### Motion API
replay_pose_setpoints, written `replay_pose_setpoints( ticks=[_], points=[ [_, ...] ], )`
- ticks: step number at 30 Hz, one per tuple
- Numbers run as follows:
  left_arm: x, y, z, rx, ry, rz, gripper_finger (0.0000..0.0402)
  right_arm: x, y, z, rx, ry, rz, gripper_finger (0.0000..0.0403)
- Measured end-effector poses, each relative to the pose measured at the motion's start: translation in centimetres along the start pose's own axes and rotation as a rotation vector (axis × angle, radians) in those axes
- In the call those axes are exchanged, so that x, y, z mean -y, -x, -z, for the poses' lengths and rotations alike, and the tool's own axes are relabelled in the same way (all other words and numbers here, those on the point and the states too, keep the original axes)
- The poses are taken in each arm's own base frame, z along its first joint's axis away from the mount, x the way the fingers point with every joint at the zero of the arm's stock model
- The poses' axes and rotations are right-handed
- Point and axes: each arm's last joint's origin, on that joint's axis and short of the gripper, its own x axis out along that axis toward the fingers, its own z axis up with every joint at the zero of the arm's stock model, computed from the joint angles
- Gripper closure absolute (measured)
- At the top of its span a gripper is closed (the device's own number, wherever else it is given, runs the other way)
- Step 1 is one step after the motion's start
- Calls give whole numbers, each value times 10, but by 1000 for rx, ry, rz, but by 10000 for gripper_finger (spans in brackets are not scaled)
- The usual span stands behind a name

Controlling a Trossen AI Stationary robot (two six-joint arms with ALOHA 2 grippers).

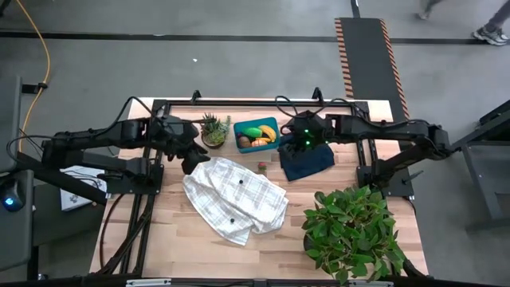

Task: Pick and placing Produce into tupperware
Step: Put the strawberry into the blue bin

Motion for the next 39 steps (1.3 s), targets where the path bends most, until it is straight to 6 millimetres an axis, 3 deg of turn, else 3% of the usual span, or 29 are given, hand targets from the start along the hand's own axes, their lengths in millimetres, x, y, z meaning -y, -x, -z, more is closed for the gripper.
replay_pose_setpoints(
  ticks=[7,14,20,29,39],
  points=[
    [6,-1,3,14,-9,-14,238,-18,-11,-23,-88,-98,55,190],
    [7,-1,3,18,-21,-20,238,-33,-45,-35,-284,-95,192,190],
    [7,-1,3,17,-44,-20,238,-45,-80,-29,-405,-41,286,190],
    [7,-1,5,-7,-94,-3,238,-61,-111,-15,-399,-10,252,190],
    [7,-1,5,-16,-114,2,238,-55,-146,-4,-442,-52,302,190]
  ],
)
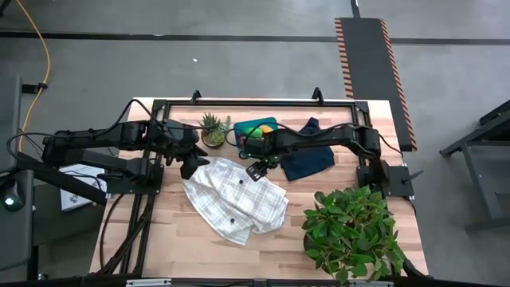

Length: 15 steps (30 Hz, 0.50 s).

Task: Pick and placing Produce into tupperware
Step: Put the strawberry into the blue bin

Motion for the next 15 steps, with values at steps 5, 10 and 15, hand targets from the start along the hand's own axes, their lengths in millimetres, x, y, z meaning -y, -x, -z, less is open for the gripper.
replay_pose_setpoints(
  ticks=[5,10,15],
  points=[
    [0,0,0,-6,-2,13,238,-1,-13,-1,-39,-23,-1,190],
    [0,0,0,-7,-2,16,238,-2,-16,-2,-29,-30,-11,190],
    [0,0,0,-7,-3,16,238,0,-16,-7,-12,-59,-23,190]
  ],
)
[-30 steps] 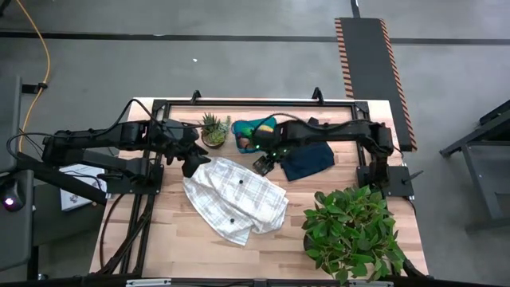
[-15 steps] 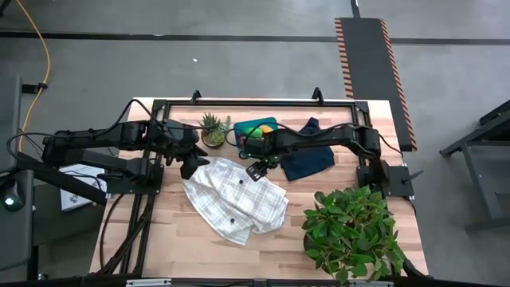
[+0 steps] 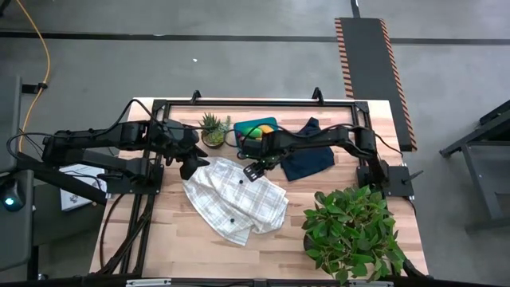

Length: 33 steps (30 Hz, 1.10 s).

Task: Pick and placing Produce into tupperware
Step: Put the strawberry into the blue bin

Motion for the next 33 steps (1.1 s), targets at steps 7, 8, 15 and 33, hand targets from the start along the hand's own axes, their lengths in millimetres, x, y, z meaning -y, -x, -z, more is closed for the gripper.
replay_pose_setpoints(
  ticks=[7,8,15,33],
  points=[
    [0,0,0,-1,-2,0,238,1,-2,-1,18,-22,23,190],
    [0,0,0,-1,-2,0,238,1,-5,-2,14,-32,21,190],
    [0,0,0,-6,-1,0,238,1,-30,-2,-42,-66,46,190],
    [-1,0,2,-25,2,1,238,6,-38,-8,-44,-75,50,239]
  ],
)
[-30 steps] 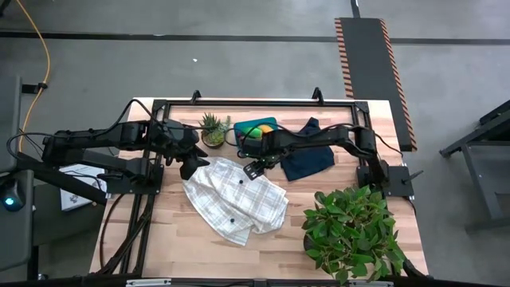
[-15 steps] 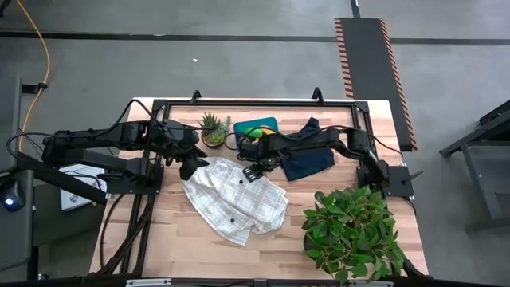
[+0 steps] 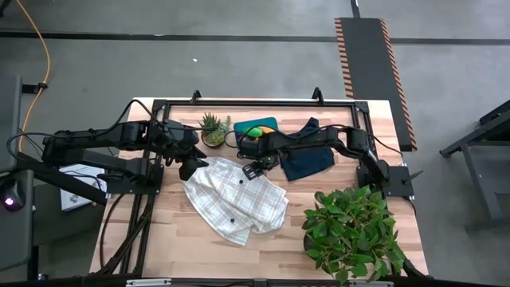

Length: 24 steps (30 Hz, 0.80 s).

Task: Pick and placing Produce into tupperware
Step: Put the strawberry into the blue bin

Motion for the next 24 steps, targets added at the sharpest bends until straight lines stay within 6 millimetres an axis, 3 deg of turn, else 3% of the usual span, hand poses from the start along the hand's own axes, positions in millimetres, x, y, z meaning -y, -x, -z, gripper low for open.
replay_pose_setpoints(
  ticks=[24],
  points=[
    [0,0,0,0,-1,0,238,2,0,-2,-2,22,-1,339]
  ],
)
